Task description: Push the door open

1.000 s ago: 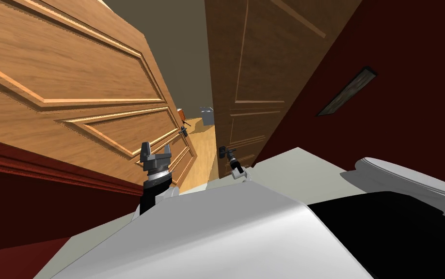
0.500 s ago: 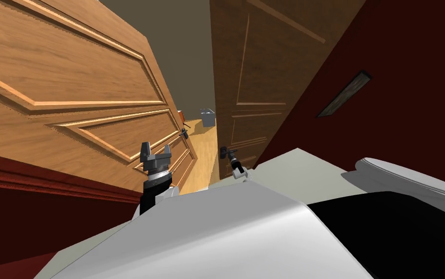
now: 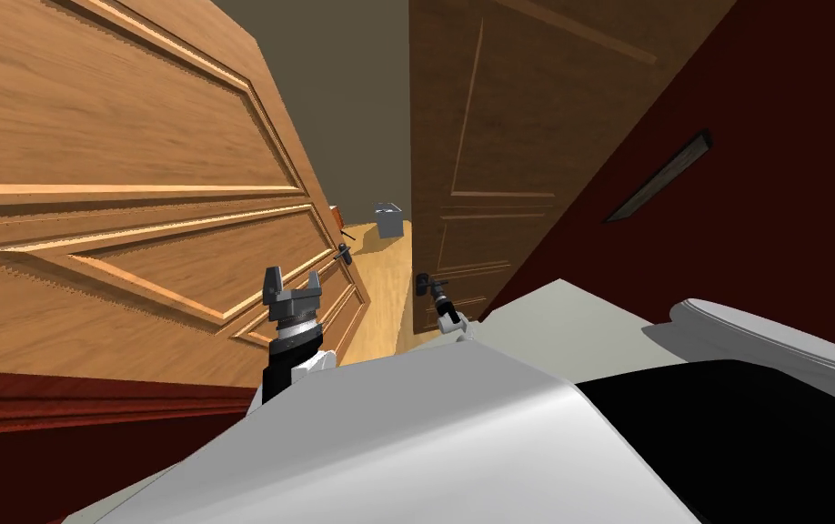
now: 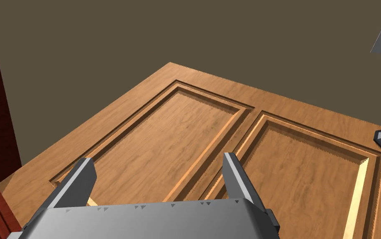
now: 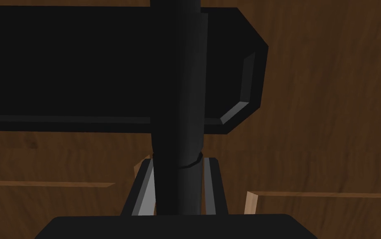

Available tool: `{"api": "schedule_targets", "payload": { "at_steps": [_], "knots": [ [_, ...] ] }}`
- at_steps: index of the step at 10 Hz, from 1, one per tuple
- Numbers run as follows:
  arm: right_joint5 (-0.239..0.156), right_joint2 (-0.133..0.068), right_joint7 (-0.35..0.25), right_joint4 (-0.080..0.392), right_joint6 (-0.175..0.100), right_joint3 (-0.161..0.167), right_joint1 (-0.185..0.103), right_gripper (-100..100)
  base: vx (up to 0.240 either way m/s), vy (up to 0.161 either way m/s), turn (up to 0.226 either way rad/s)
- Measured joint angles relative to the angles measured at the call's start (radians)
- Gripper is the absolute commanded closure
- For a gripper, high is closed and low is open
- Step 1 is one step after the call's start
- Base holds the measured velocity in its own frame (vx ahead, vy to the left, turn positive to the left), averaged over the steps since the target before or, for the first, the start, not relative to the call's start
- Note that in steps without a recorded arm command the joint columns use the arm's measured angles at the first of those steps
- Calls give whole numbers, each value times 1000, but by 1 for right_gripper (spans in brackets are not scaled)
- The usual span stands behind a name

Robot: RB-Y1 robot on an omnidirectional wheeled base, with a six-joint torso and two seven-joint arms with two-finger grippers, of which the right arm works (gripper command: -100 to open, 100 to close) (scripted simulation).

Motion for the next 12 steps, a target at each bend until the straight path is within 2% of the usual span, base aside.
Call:
{"api": "schedule_targets", "payload": {
  "at_steps": [1, 2, 4, 6, 7, 9, 11, 12],
  "knots": [
    [0, 0, 2, -9, 5, -9, 4, 100, 118, 104, -71],
    [-2, -2, 3, -1, 12, -22, -9, 100, 138, 94, -59],
    [-6, -9, 4, -3, 13, -42, -3, 100, 131, 84, -61],
    [-7, -2, 11, 27, -1, -68, -25, 100, 91, 87, -70],
    [-8, -4, 12, 34, -5, -80, -27, 100, 122, 93, -86],
    [-7, 5, 20, 8, 12, -99, -10, 100, 105, 93, -63],
    [-11, 3, 22, 25, 14, -121, -26, 100, 118, 81, -48],
    [-12, 7, 24, 23, 15, -133, -25, 100, 131, 103, -82]
  ]
}}
